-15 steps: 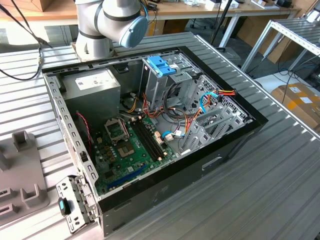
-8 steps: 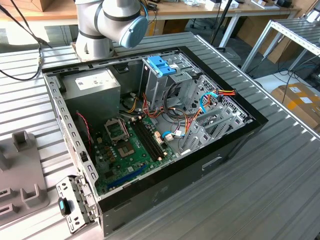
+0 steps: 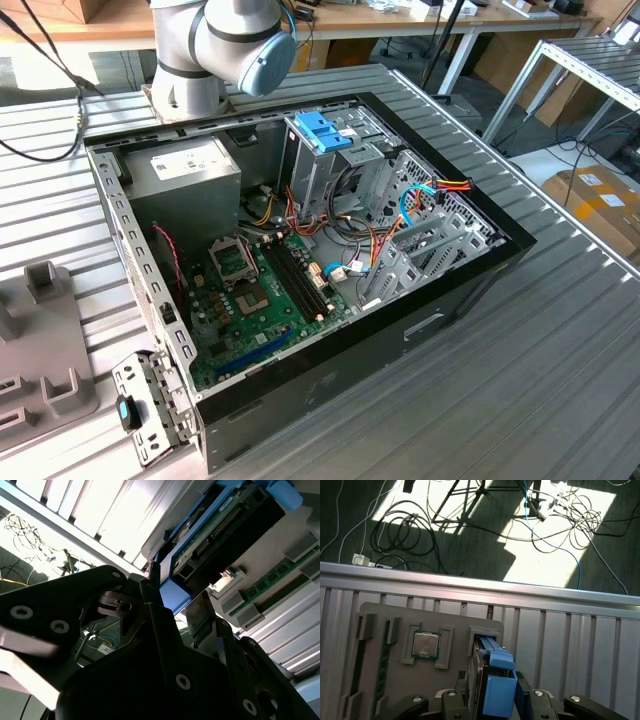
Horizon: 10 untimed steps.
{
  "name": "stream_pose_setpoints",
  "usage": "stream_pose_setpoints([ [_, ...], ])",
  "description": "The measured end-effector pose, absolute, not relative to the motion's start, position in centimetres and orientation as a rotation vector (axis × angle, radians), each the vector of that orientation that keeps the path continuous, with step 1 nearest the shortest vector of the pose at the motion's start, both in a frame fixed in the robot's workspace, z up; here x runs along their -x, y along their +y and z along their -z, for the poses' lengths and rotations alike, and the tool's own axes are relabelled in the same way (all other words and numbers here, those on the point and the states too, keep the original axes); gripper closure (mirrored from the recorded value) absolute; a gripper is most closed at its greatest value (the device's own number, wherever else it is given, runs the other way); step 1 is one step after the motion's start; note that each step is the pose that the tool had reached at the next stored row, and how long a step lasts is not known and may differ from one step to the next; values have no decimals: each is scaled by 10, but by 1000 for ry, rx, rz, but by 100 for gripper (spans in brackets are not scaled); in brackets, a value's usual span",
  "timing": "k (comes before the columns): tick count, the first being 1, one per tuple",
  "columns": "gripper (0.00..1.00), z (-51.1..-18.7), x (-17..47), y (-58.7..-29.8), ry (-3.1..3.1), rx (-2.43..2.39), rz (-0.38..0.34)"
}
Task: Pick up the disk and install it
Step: 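Pick up the disk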
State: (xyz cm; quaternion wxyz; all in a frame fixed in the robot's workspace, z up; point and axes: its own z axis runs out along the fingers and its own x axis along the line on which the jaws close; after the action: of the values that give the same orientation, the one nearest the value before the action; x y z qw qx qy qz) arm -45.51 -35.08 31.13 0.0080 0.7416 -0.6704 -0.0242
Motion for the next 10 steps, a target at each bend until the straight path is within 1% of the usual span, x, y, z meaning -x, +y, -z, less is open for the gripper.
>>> stream_pose_setpoints([
  [10,52,-309,455,-351,-2095,-2318,76],
])
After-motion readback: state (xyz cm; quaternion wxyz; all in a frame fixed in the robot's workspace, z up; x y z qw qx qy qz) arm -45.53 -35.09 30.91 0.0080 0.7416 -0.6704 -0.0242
